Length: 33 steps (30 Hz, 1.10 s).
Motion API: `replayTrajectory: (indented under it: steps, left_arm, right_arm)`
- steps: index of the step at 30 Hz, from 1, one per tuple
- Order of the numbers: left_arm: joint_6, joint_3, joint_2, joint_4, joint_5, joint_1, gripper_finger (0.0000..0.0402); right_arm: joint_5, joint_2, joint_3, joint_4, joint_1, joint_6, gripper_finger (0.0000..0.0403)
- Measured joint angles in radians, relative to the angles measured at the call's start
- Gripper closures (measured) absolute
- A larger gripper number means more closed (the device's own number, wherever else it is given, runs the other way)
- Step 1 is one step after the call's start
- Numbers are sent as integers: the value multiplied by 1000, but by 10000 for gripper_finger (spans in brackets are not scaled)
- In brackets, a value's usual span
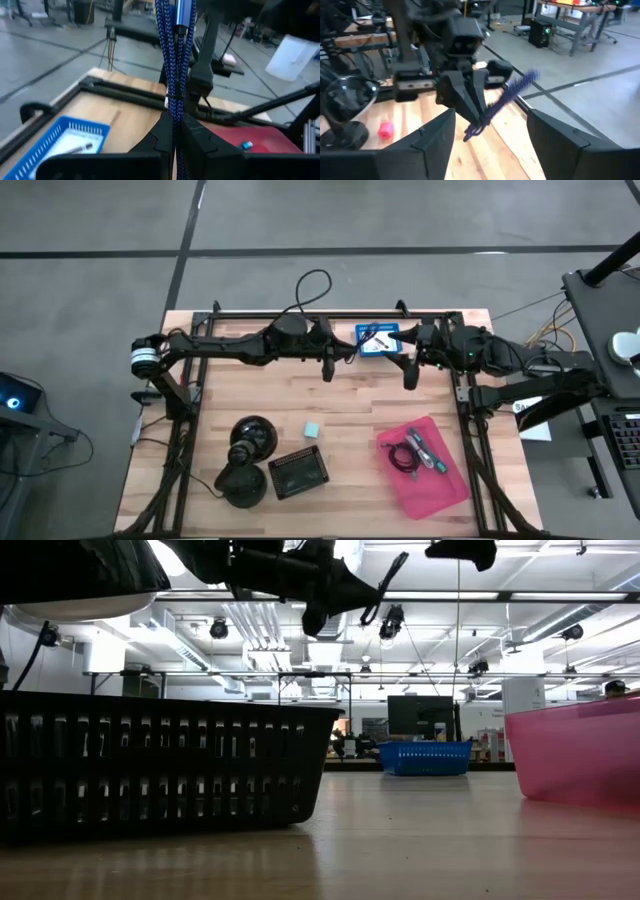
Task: Pick and place items into bin
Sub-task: Put the violet charger cable into the pink bin
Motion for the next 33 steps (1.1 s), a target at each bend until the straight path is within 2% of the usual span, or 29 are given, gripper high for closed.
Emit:
replayTrajectory:
  steps: [8, 15, 23, 33]
  left_arm:
    - [46, 0, 1, 3, -45, 0, 398]
    - [47, 4, 1, 5, -65, 0, 398]
    - [47, 3, 1, 18, -69, 0, 398]
    - [47, 0, 1, 17, -69, 0, 398]
  right_arm:
    - [-3, 76, 0, 80, -43, 0, 130]
    - [-2, 124, 0, 159, -57, -1, 117]
    - [-1, 180, 0, 215, -106, -1, 129]
    - [-4, 226, 0, 302, -142, -1, 164]
